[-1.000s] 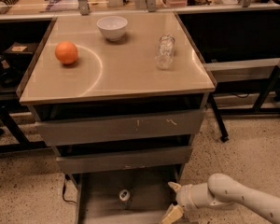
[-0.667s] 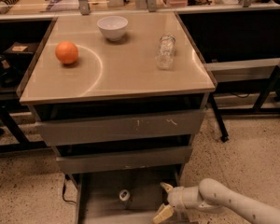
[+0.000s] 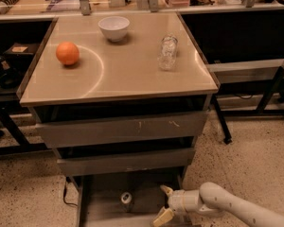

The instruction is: Pick redbull can from bottom drawer and place on counter

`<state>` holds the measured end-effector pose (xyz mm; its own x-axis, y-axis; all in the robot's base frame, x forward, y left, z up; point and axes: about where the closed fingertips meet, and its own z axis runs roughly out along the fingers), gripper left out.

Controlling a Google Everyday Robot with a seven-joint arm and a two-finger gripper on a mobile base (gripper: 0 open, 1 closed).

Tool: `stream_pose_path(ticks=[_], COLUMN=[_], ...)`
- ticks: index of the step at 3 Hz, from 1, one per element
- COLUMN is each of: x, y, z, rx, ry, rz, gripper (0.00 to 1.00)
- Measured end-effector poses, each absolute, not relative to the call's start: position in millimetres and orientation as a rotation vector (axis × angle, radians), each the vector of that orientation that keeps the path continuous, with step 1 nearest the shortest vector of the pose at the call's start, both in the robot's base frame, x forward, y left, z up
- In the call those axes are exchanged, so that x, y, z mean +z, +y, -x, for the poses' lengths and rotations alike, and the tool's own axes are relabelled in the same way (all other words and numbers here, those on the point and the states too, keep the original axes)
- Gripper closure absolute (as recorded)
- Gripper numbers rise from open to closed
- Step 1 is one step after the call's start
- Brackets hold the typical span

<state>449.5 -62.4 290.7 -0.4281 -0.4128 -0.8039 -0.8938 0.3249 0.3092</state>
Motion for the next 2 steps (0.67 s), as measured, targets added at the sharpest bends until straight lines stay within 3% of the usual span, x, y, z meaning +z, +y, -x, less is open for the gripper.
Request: stream_pose_path(ticks=[2], x=[263.6], y=[-10.9], z=[-475.5], rx=[1.101], ry=[1.85], rz=[1.141], gripper=[0.0])
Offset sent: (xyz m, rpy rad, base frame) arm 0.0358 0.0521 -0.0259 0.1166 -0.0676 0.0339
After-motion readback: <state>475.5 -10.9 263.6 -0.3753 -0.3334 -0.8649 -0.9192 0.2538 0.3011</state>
